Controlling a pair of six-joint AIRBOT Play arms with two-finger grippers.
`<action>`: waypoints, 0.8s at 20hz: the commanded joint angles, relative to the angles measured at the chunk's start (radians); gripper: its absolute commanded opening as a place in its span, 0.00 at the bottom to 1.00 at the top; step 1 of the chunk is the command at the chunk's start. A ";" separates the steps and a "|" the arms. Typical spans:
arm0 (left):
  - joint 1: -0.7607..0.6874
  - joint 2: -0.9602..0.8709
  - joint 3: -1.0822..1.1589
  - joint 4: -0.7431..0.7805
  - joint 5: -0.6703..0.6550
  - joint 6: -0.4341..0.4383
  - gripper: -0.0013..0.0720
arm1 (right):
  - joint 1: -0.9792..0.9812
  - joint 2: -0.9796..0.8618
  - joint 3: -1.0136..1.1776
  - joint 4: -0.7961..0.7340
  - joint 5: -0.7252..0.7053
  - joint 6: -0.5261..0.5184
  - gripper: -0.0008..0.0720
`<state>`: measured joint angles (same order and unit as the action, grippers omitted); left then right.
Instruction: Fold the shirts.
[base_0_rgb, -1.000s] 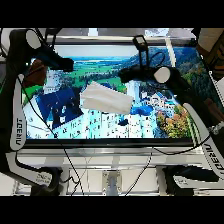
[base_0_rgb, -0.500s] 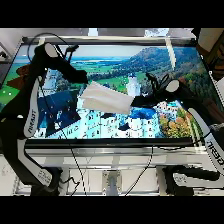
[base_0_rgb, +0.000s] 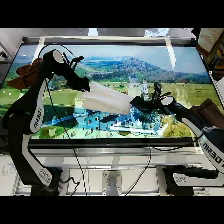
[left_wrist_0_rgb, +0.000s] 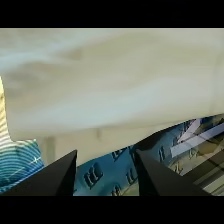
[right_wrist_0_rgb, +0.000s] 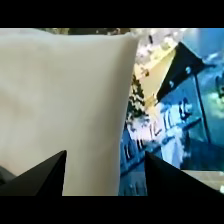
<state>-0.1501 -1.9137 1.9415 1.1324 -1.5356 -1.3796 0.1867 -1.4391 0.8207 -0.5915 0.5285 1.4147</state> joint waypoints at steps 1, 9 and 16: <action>-0.001 -0.004 0.000 -0.010 -0.003 0.001 0.59 | 0.030 -0.074 -0.018 0.142 -0.129 0.032 0.77; -0.001 -0.004 0.000 -0.010 -0.003 0.000 0.59 | 0.113 -0.188 0.032 0.465 -0.087 -0.237 0.71; -0.001 -0.004 0.000 -0.010 -0.007 0.000 0.59 | 0.067 -0.175 0.190 0.447 -0.093 -0.499 0.05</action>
<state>-0.1501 -1.9171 1.9415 1.1213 -1.5391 -1.3796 0.2760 -1.6218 0.9417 -0.1520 0.4194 1.0481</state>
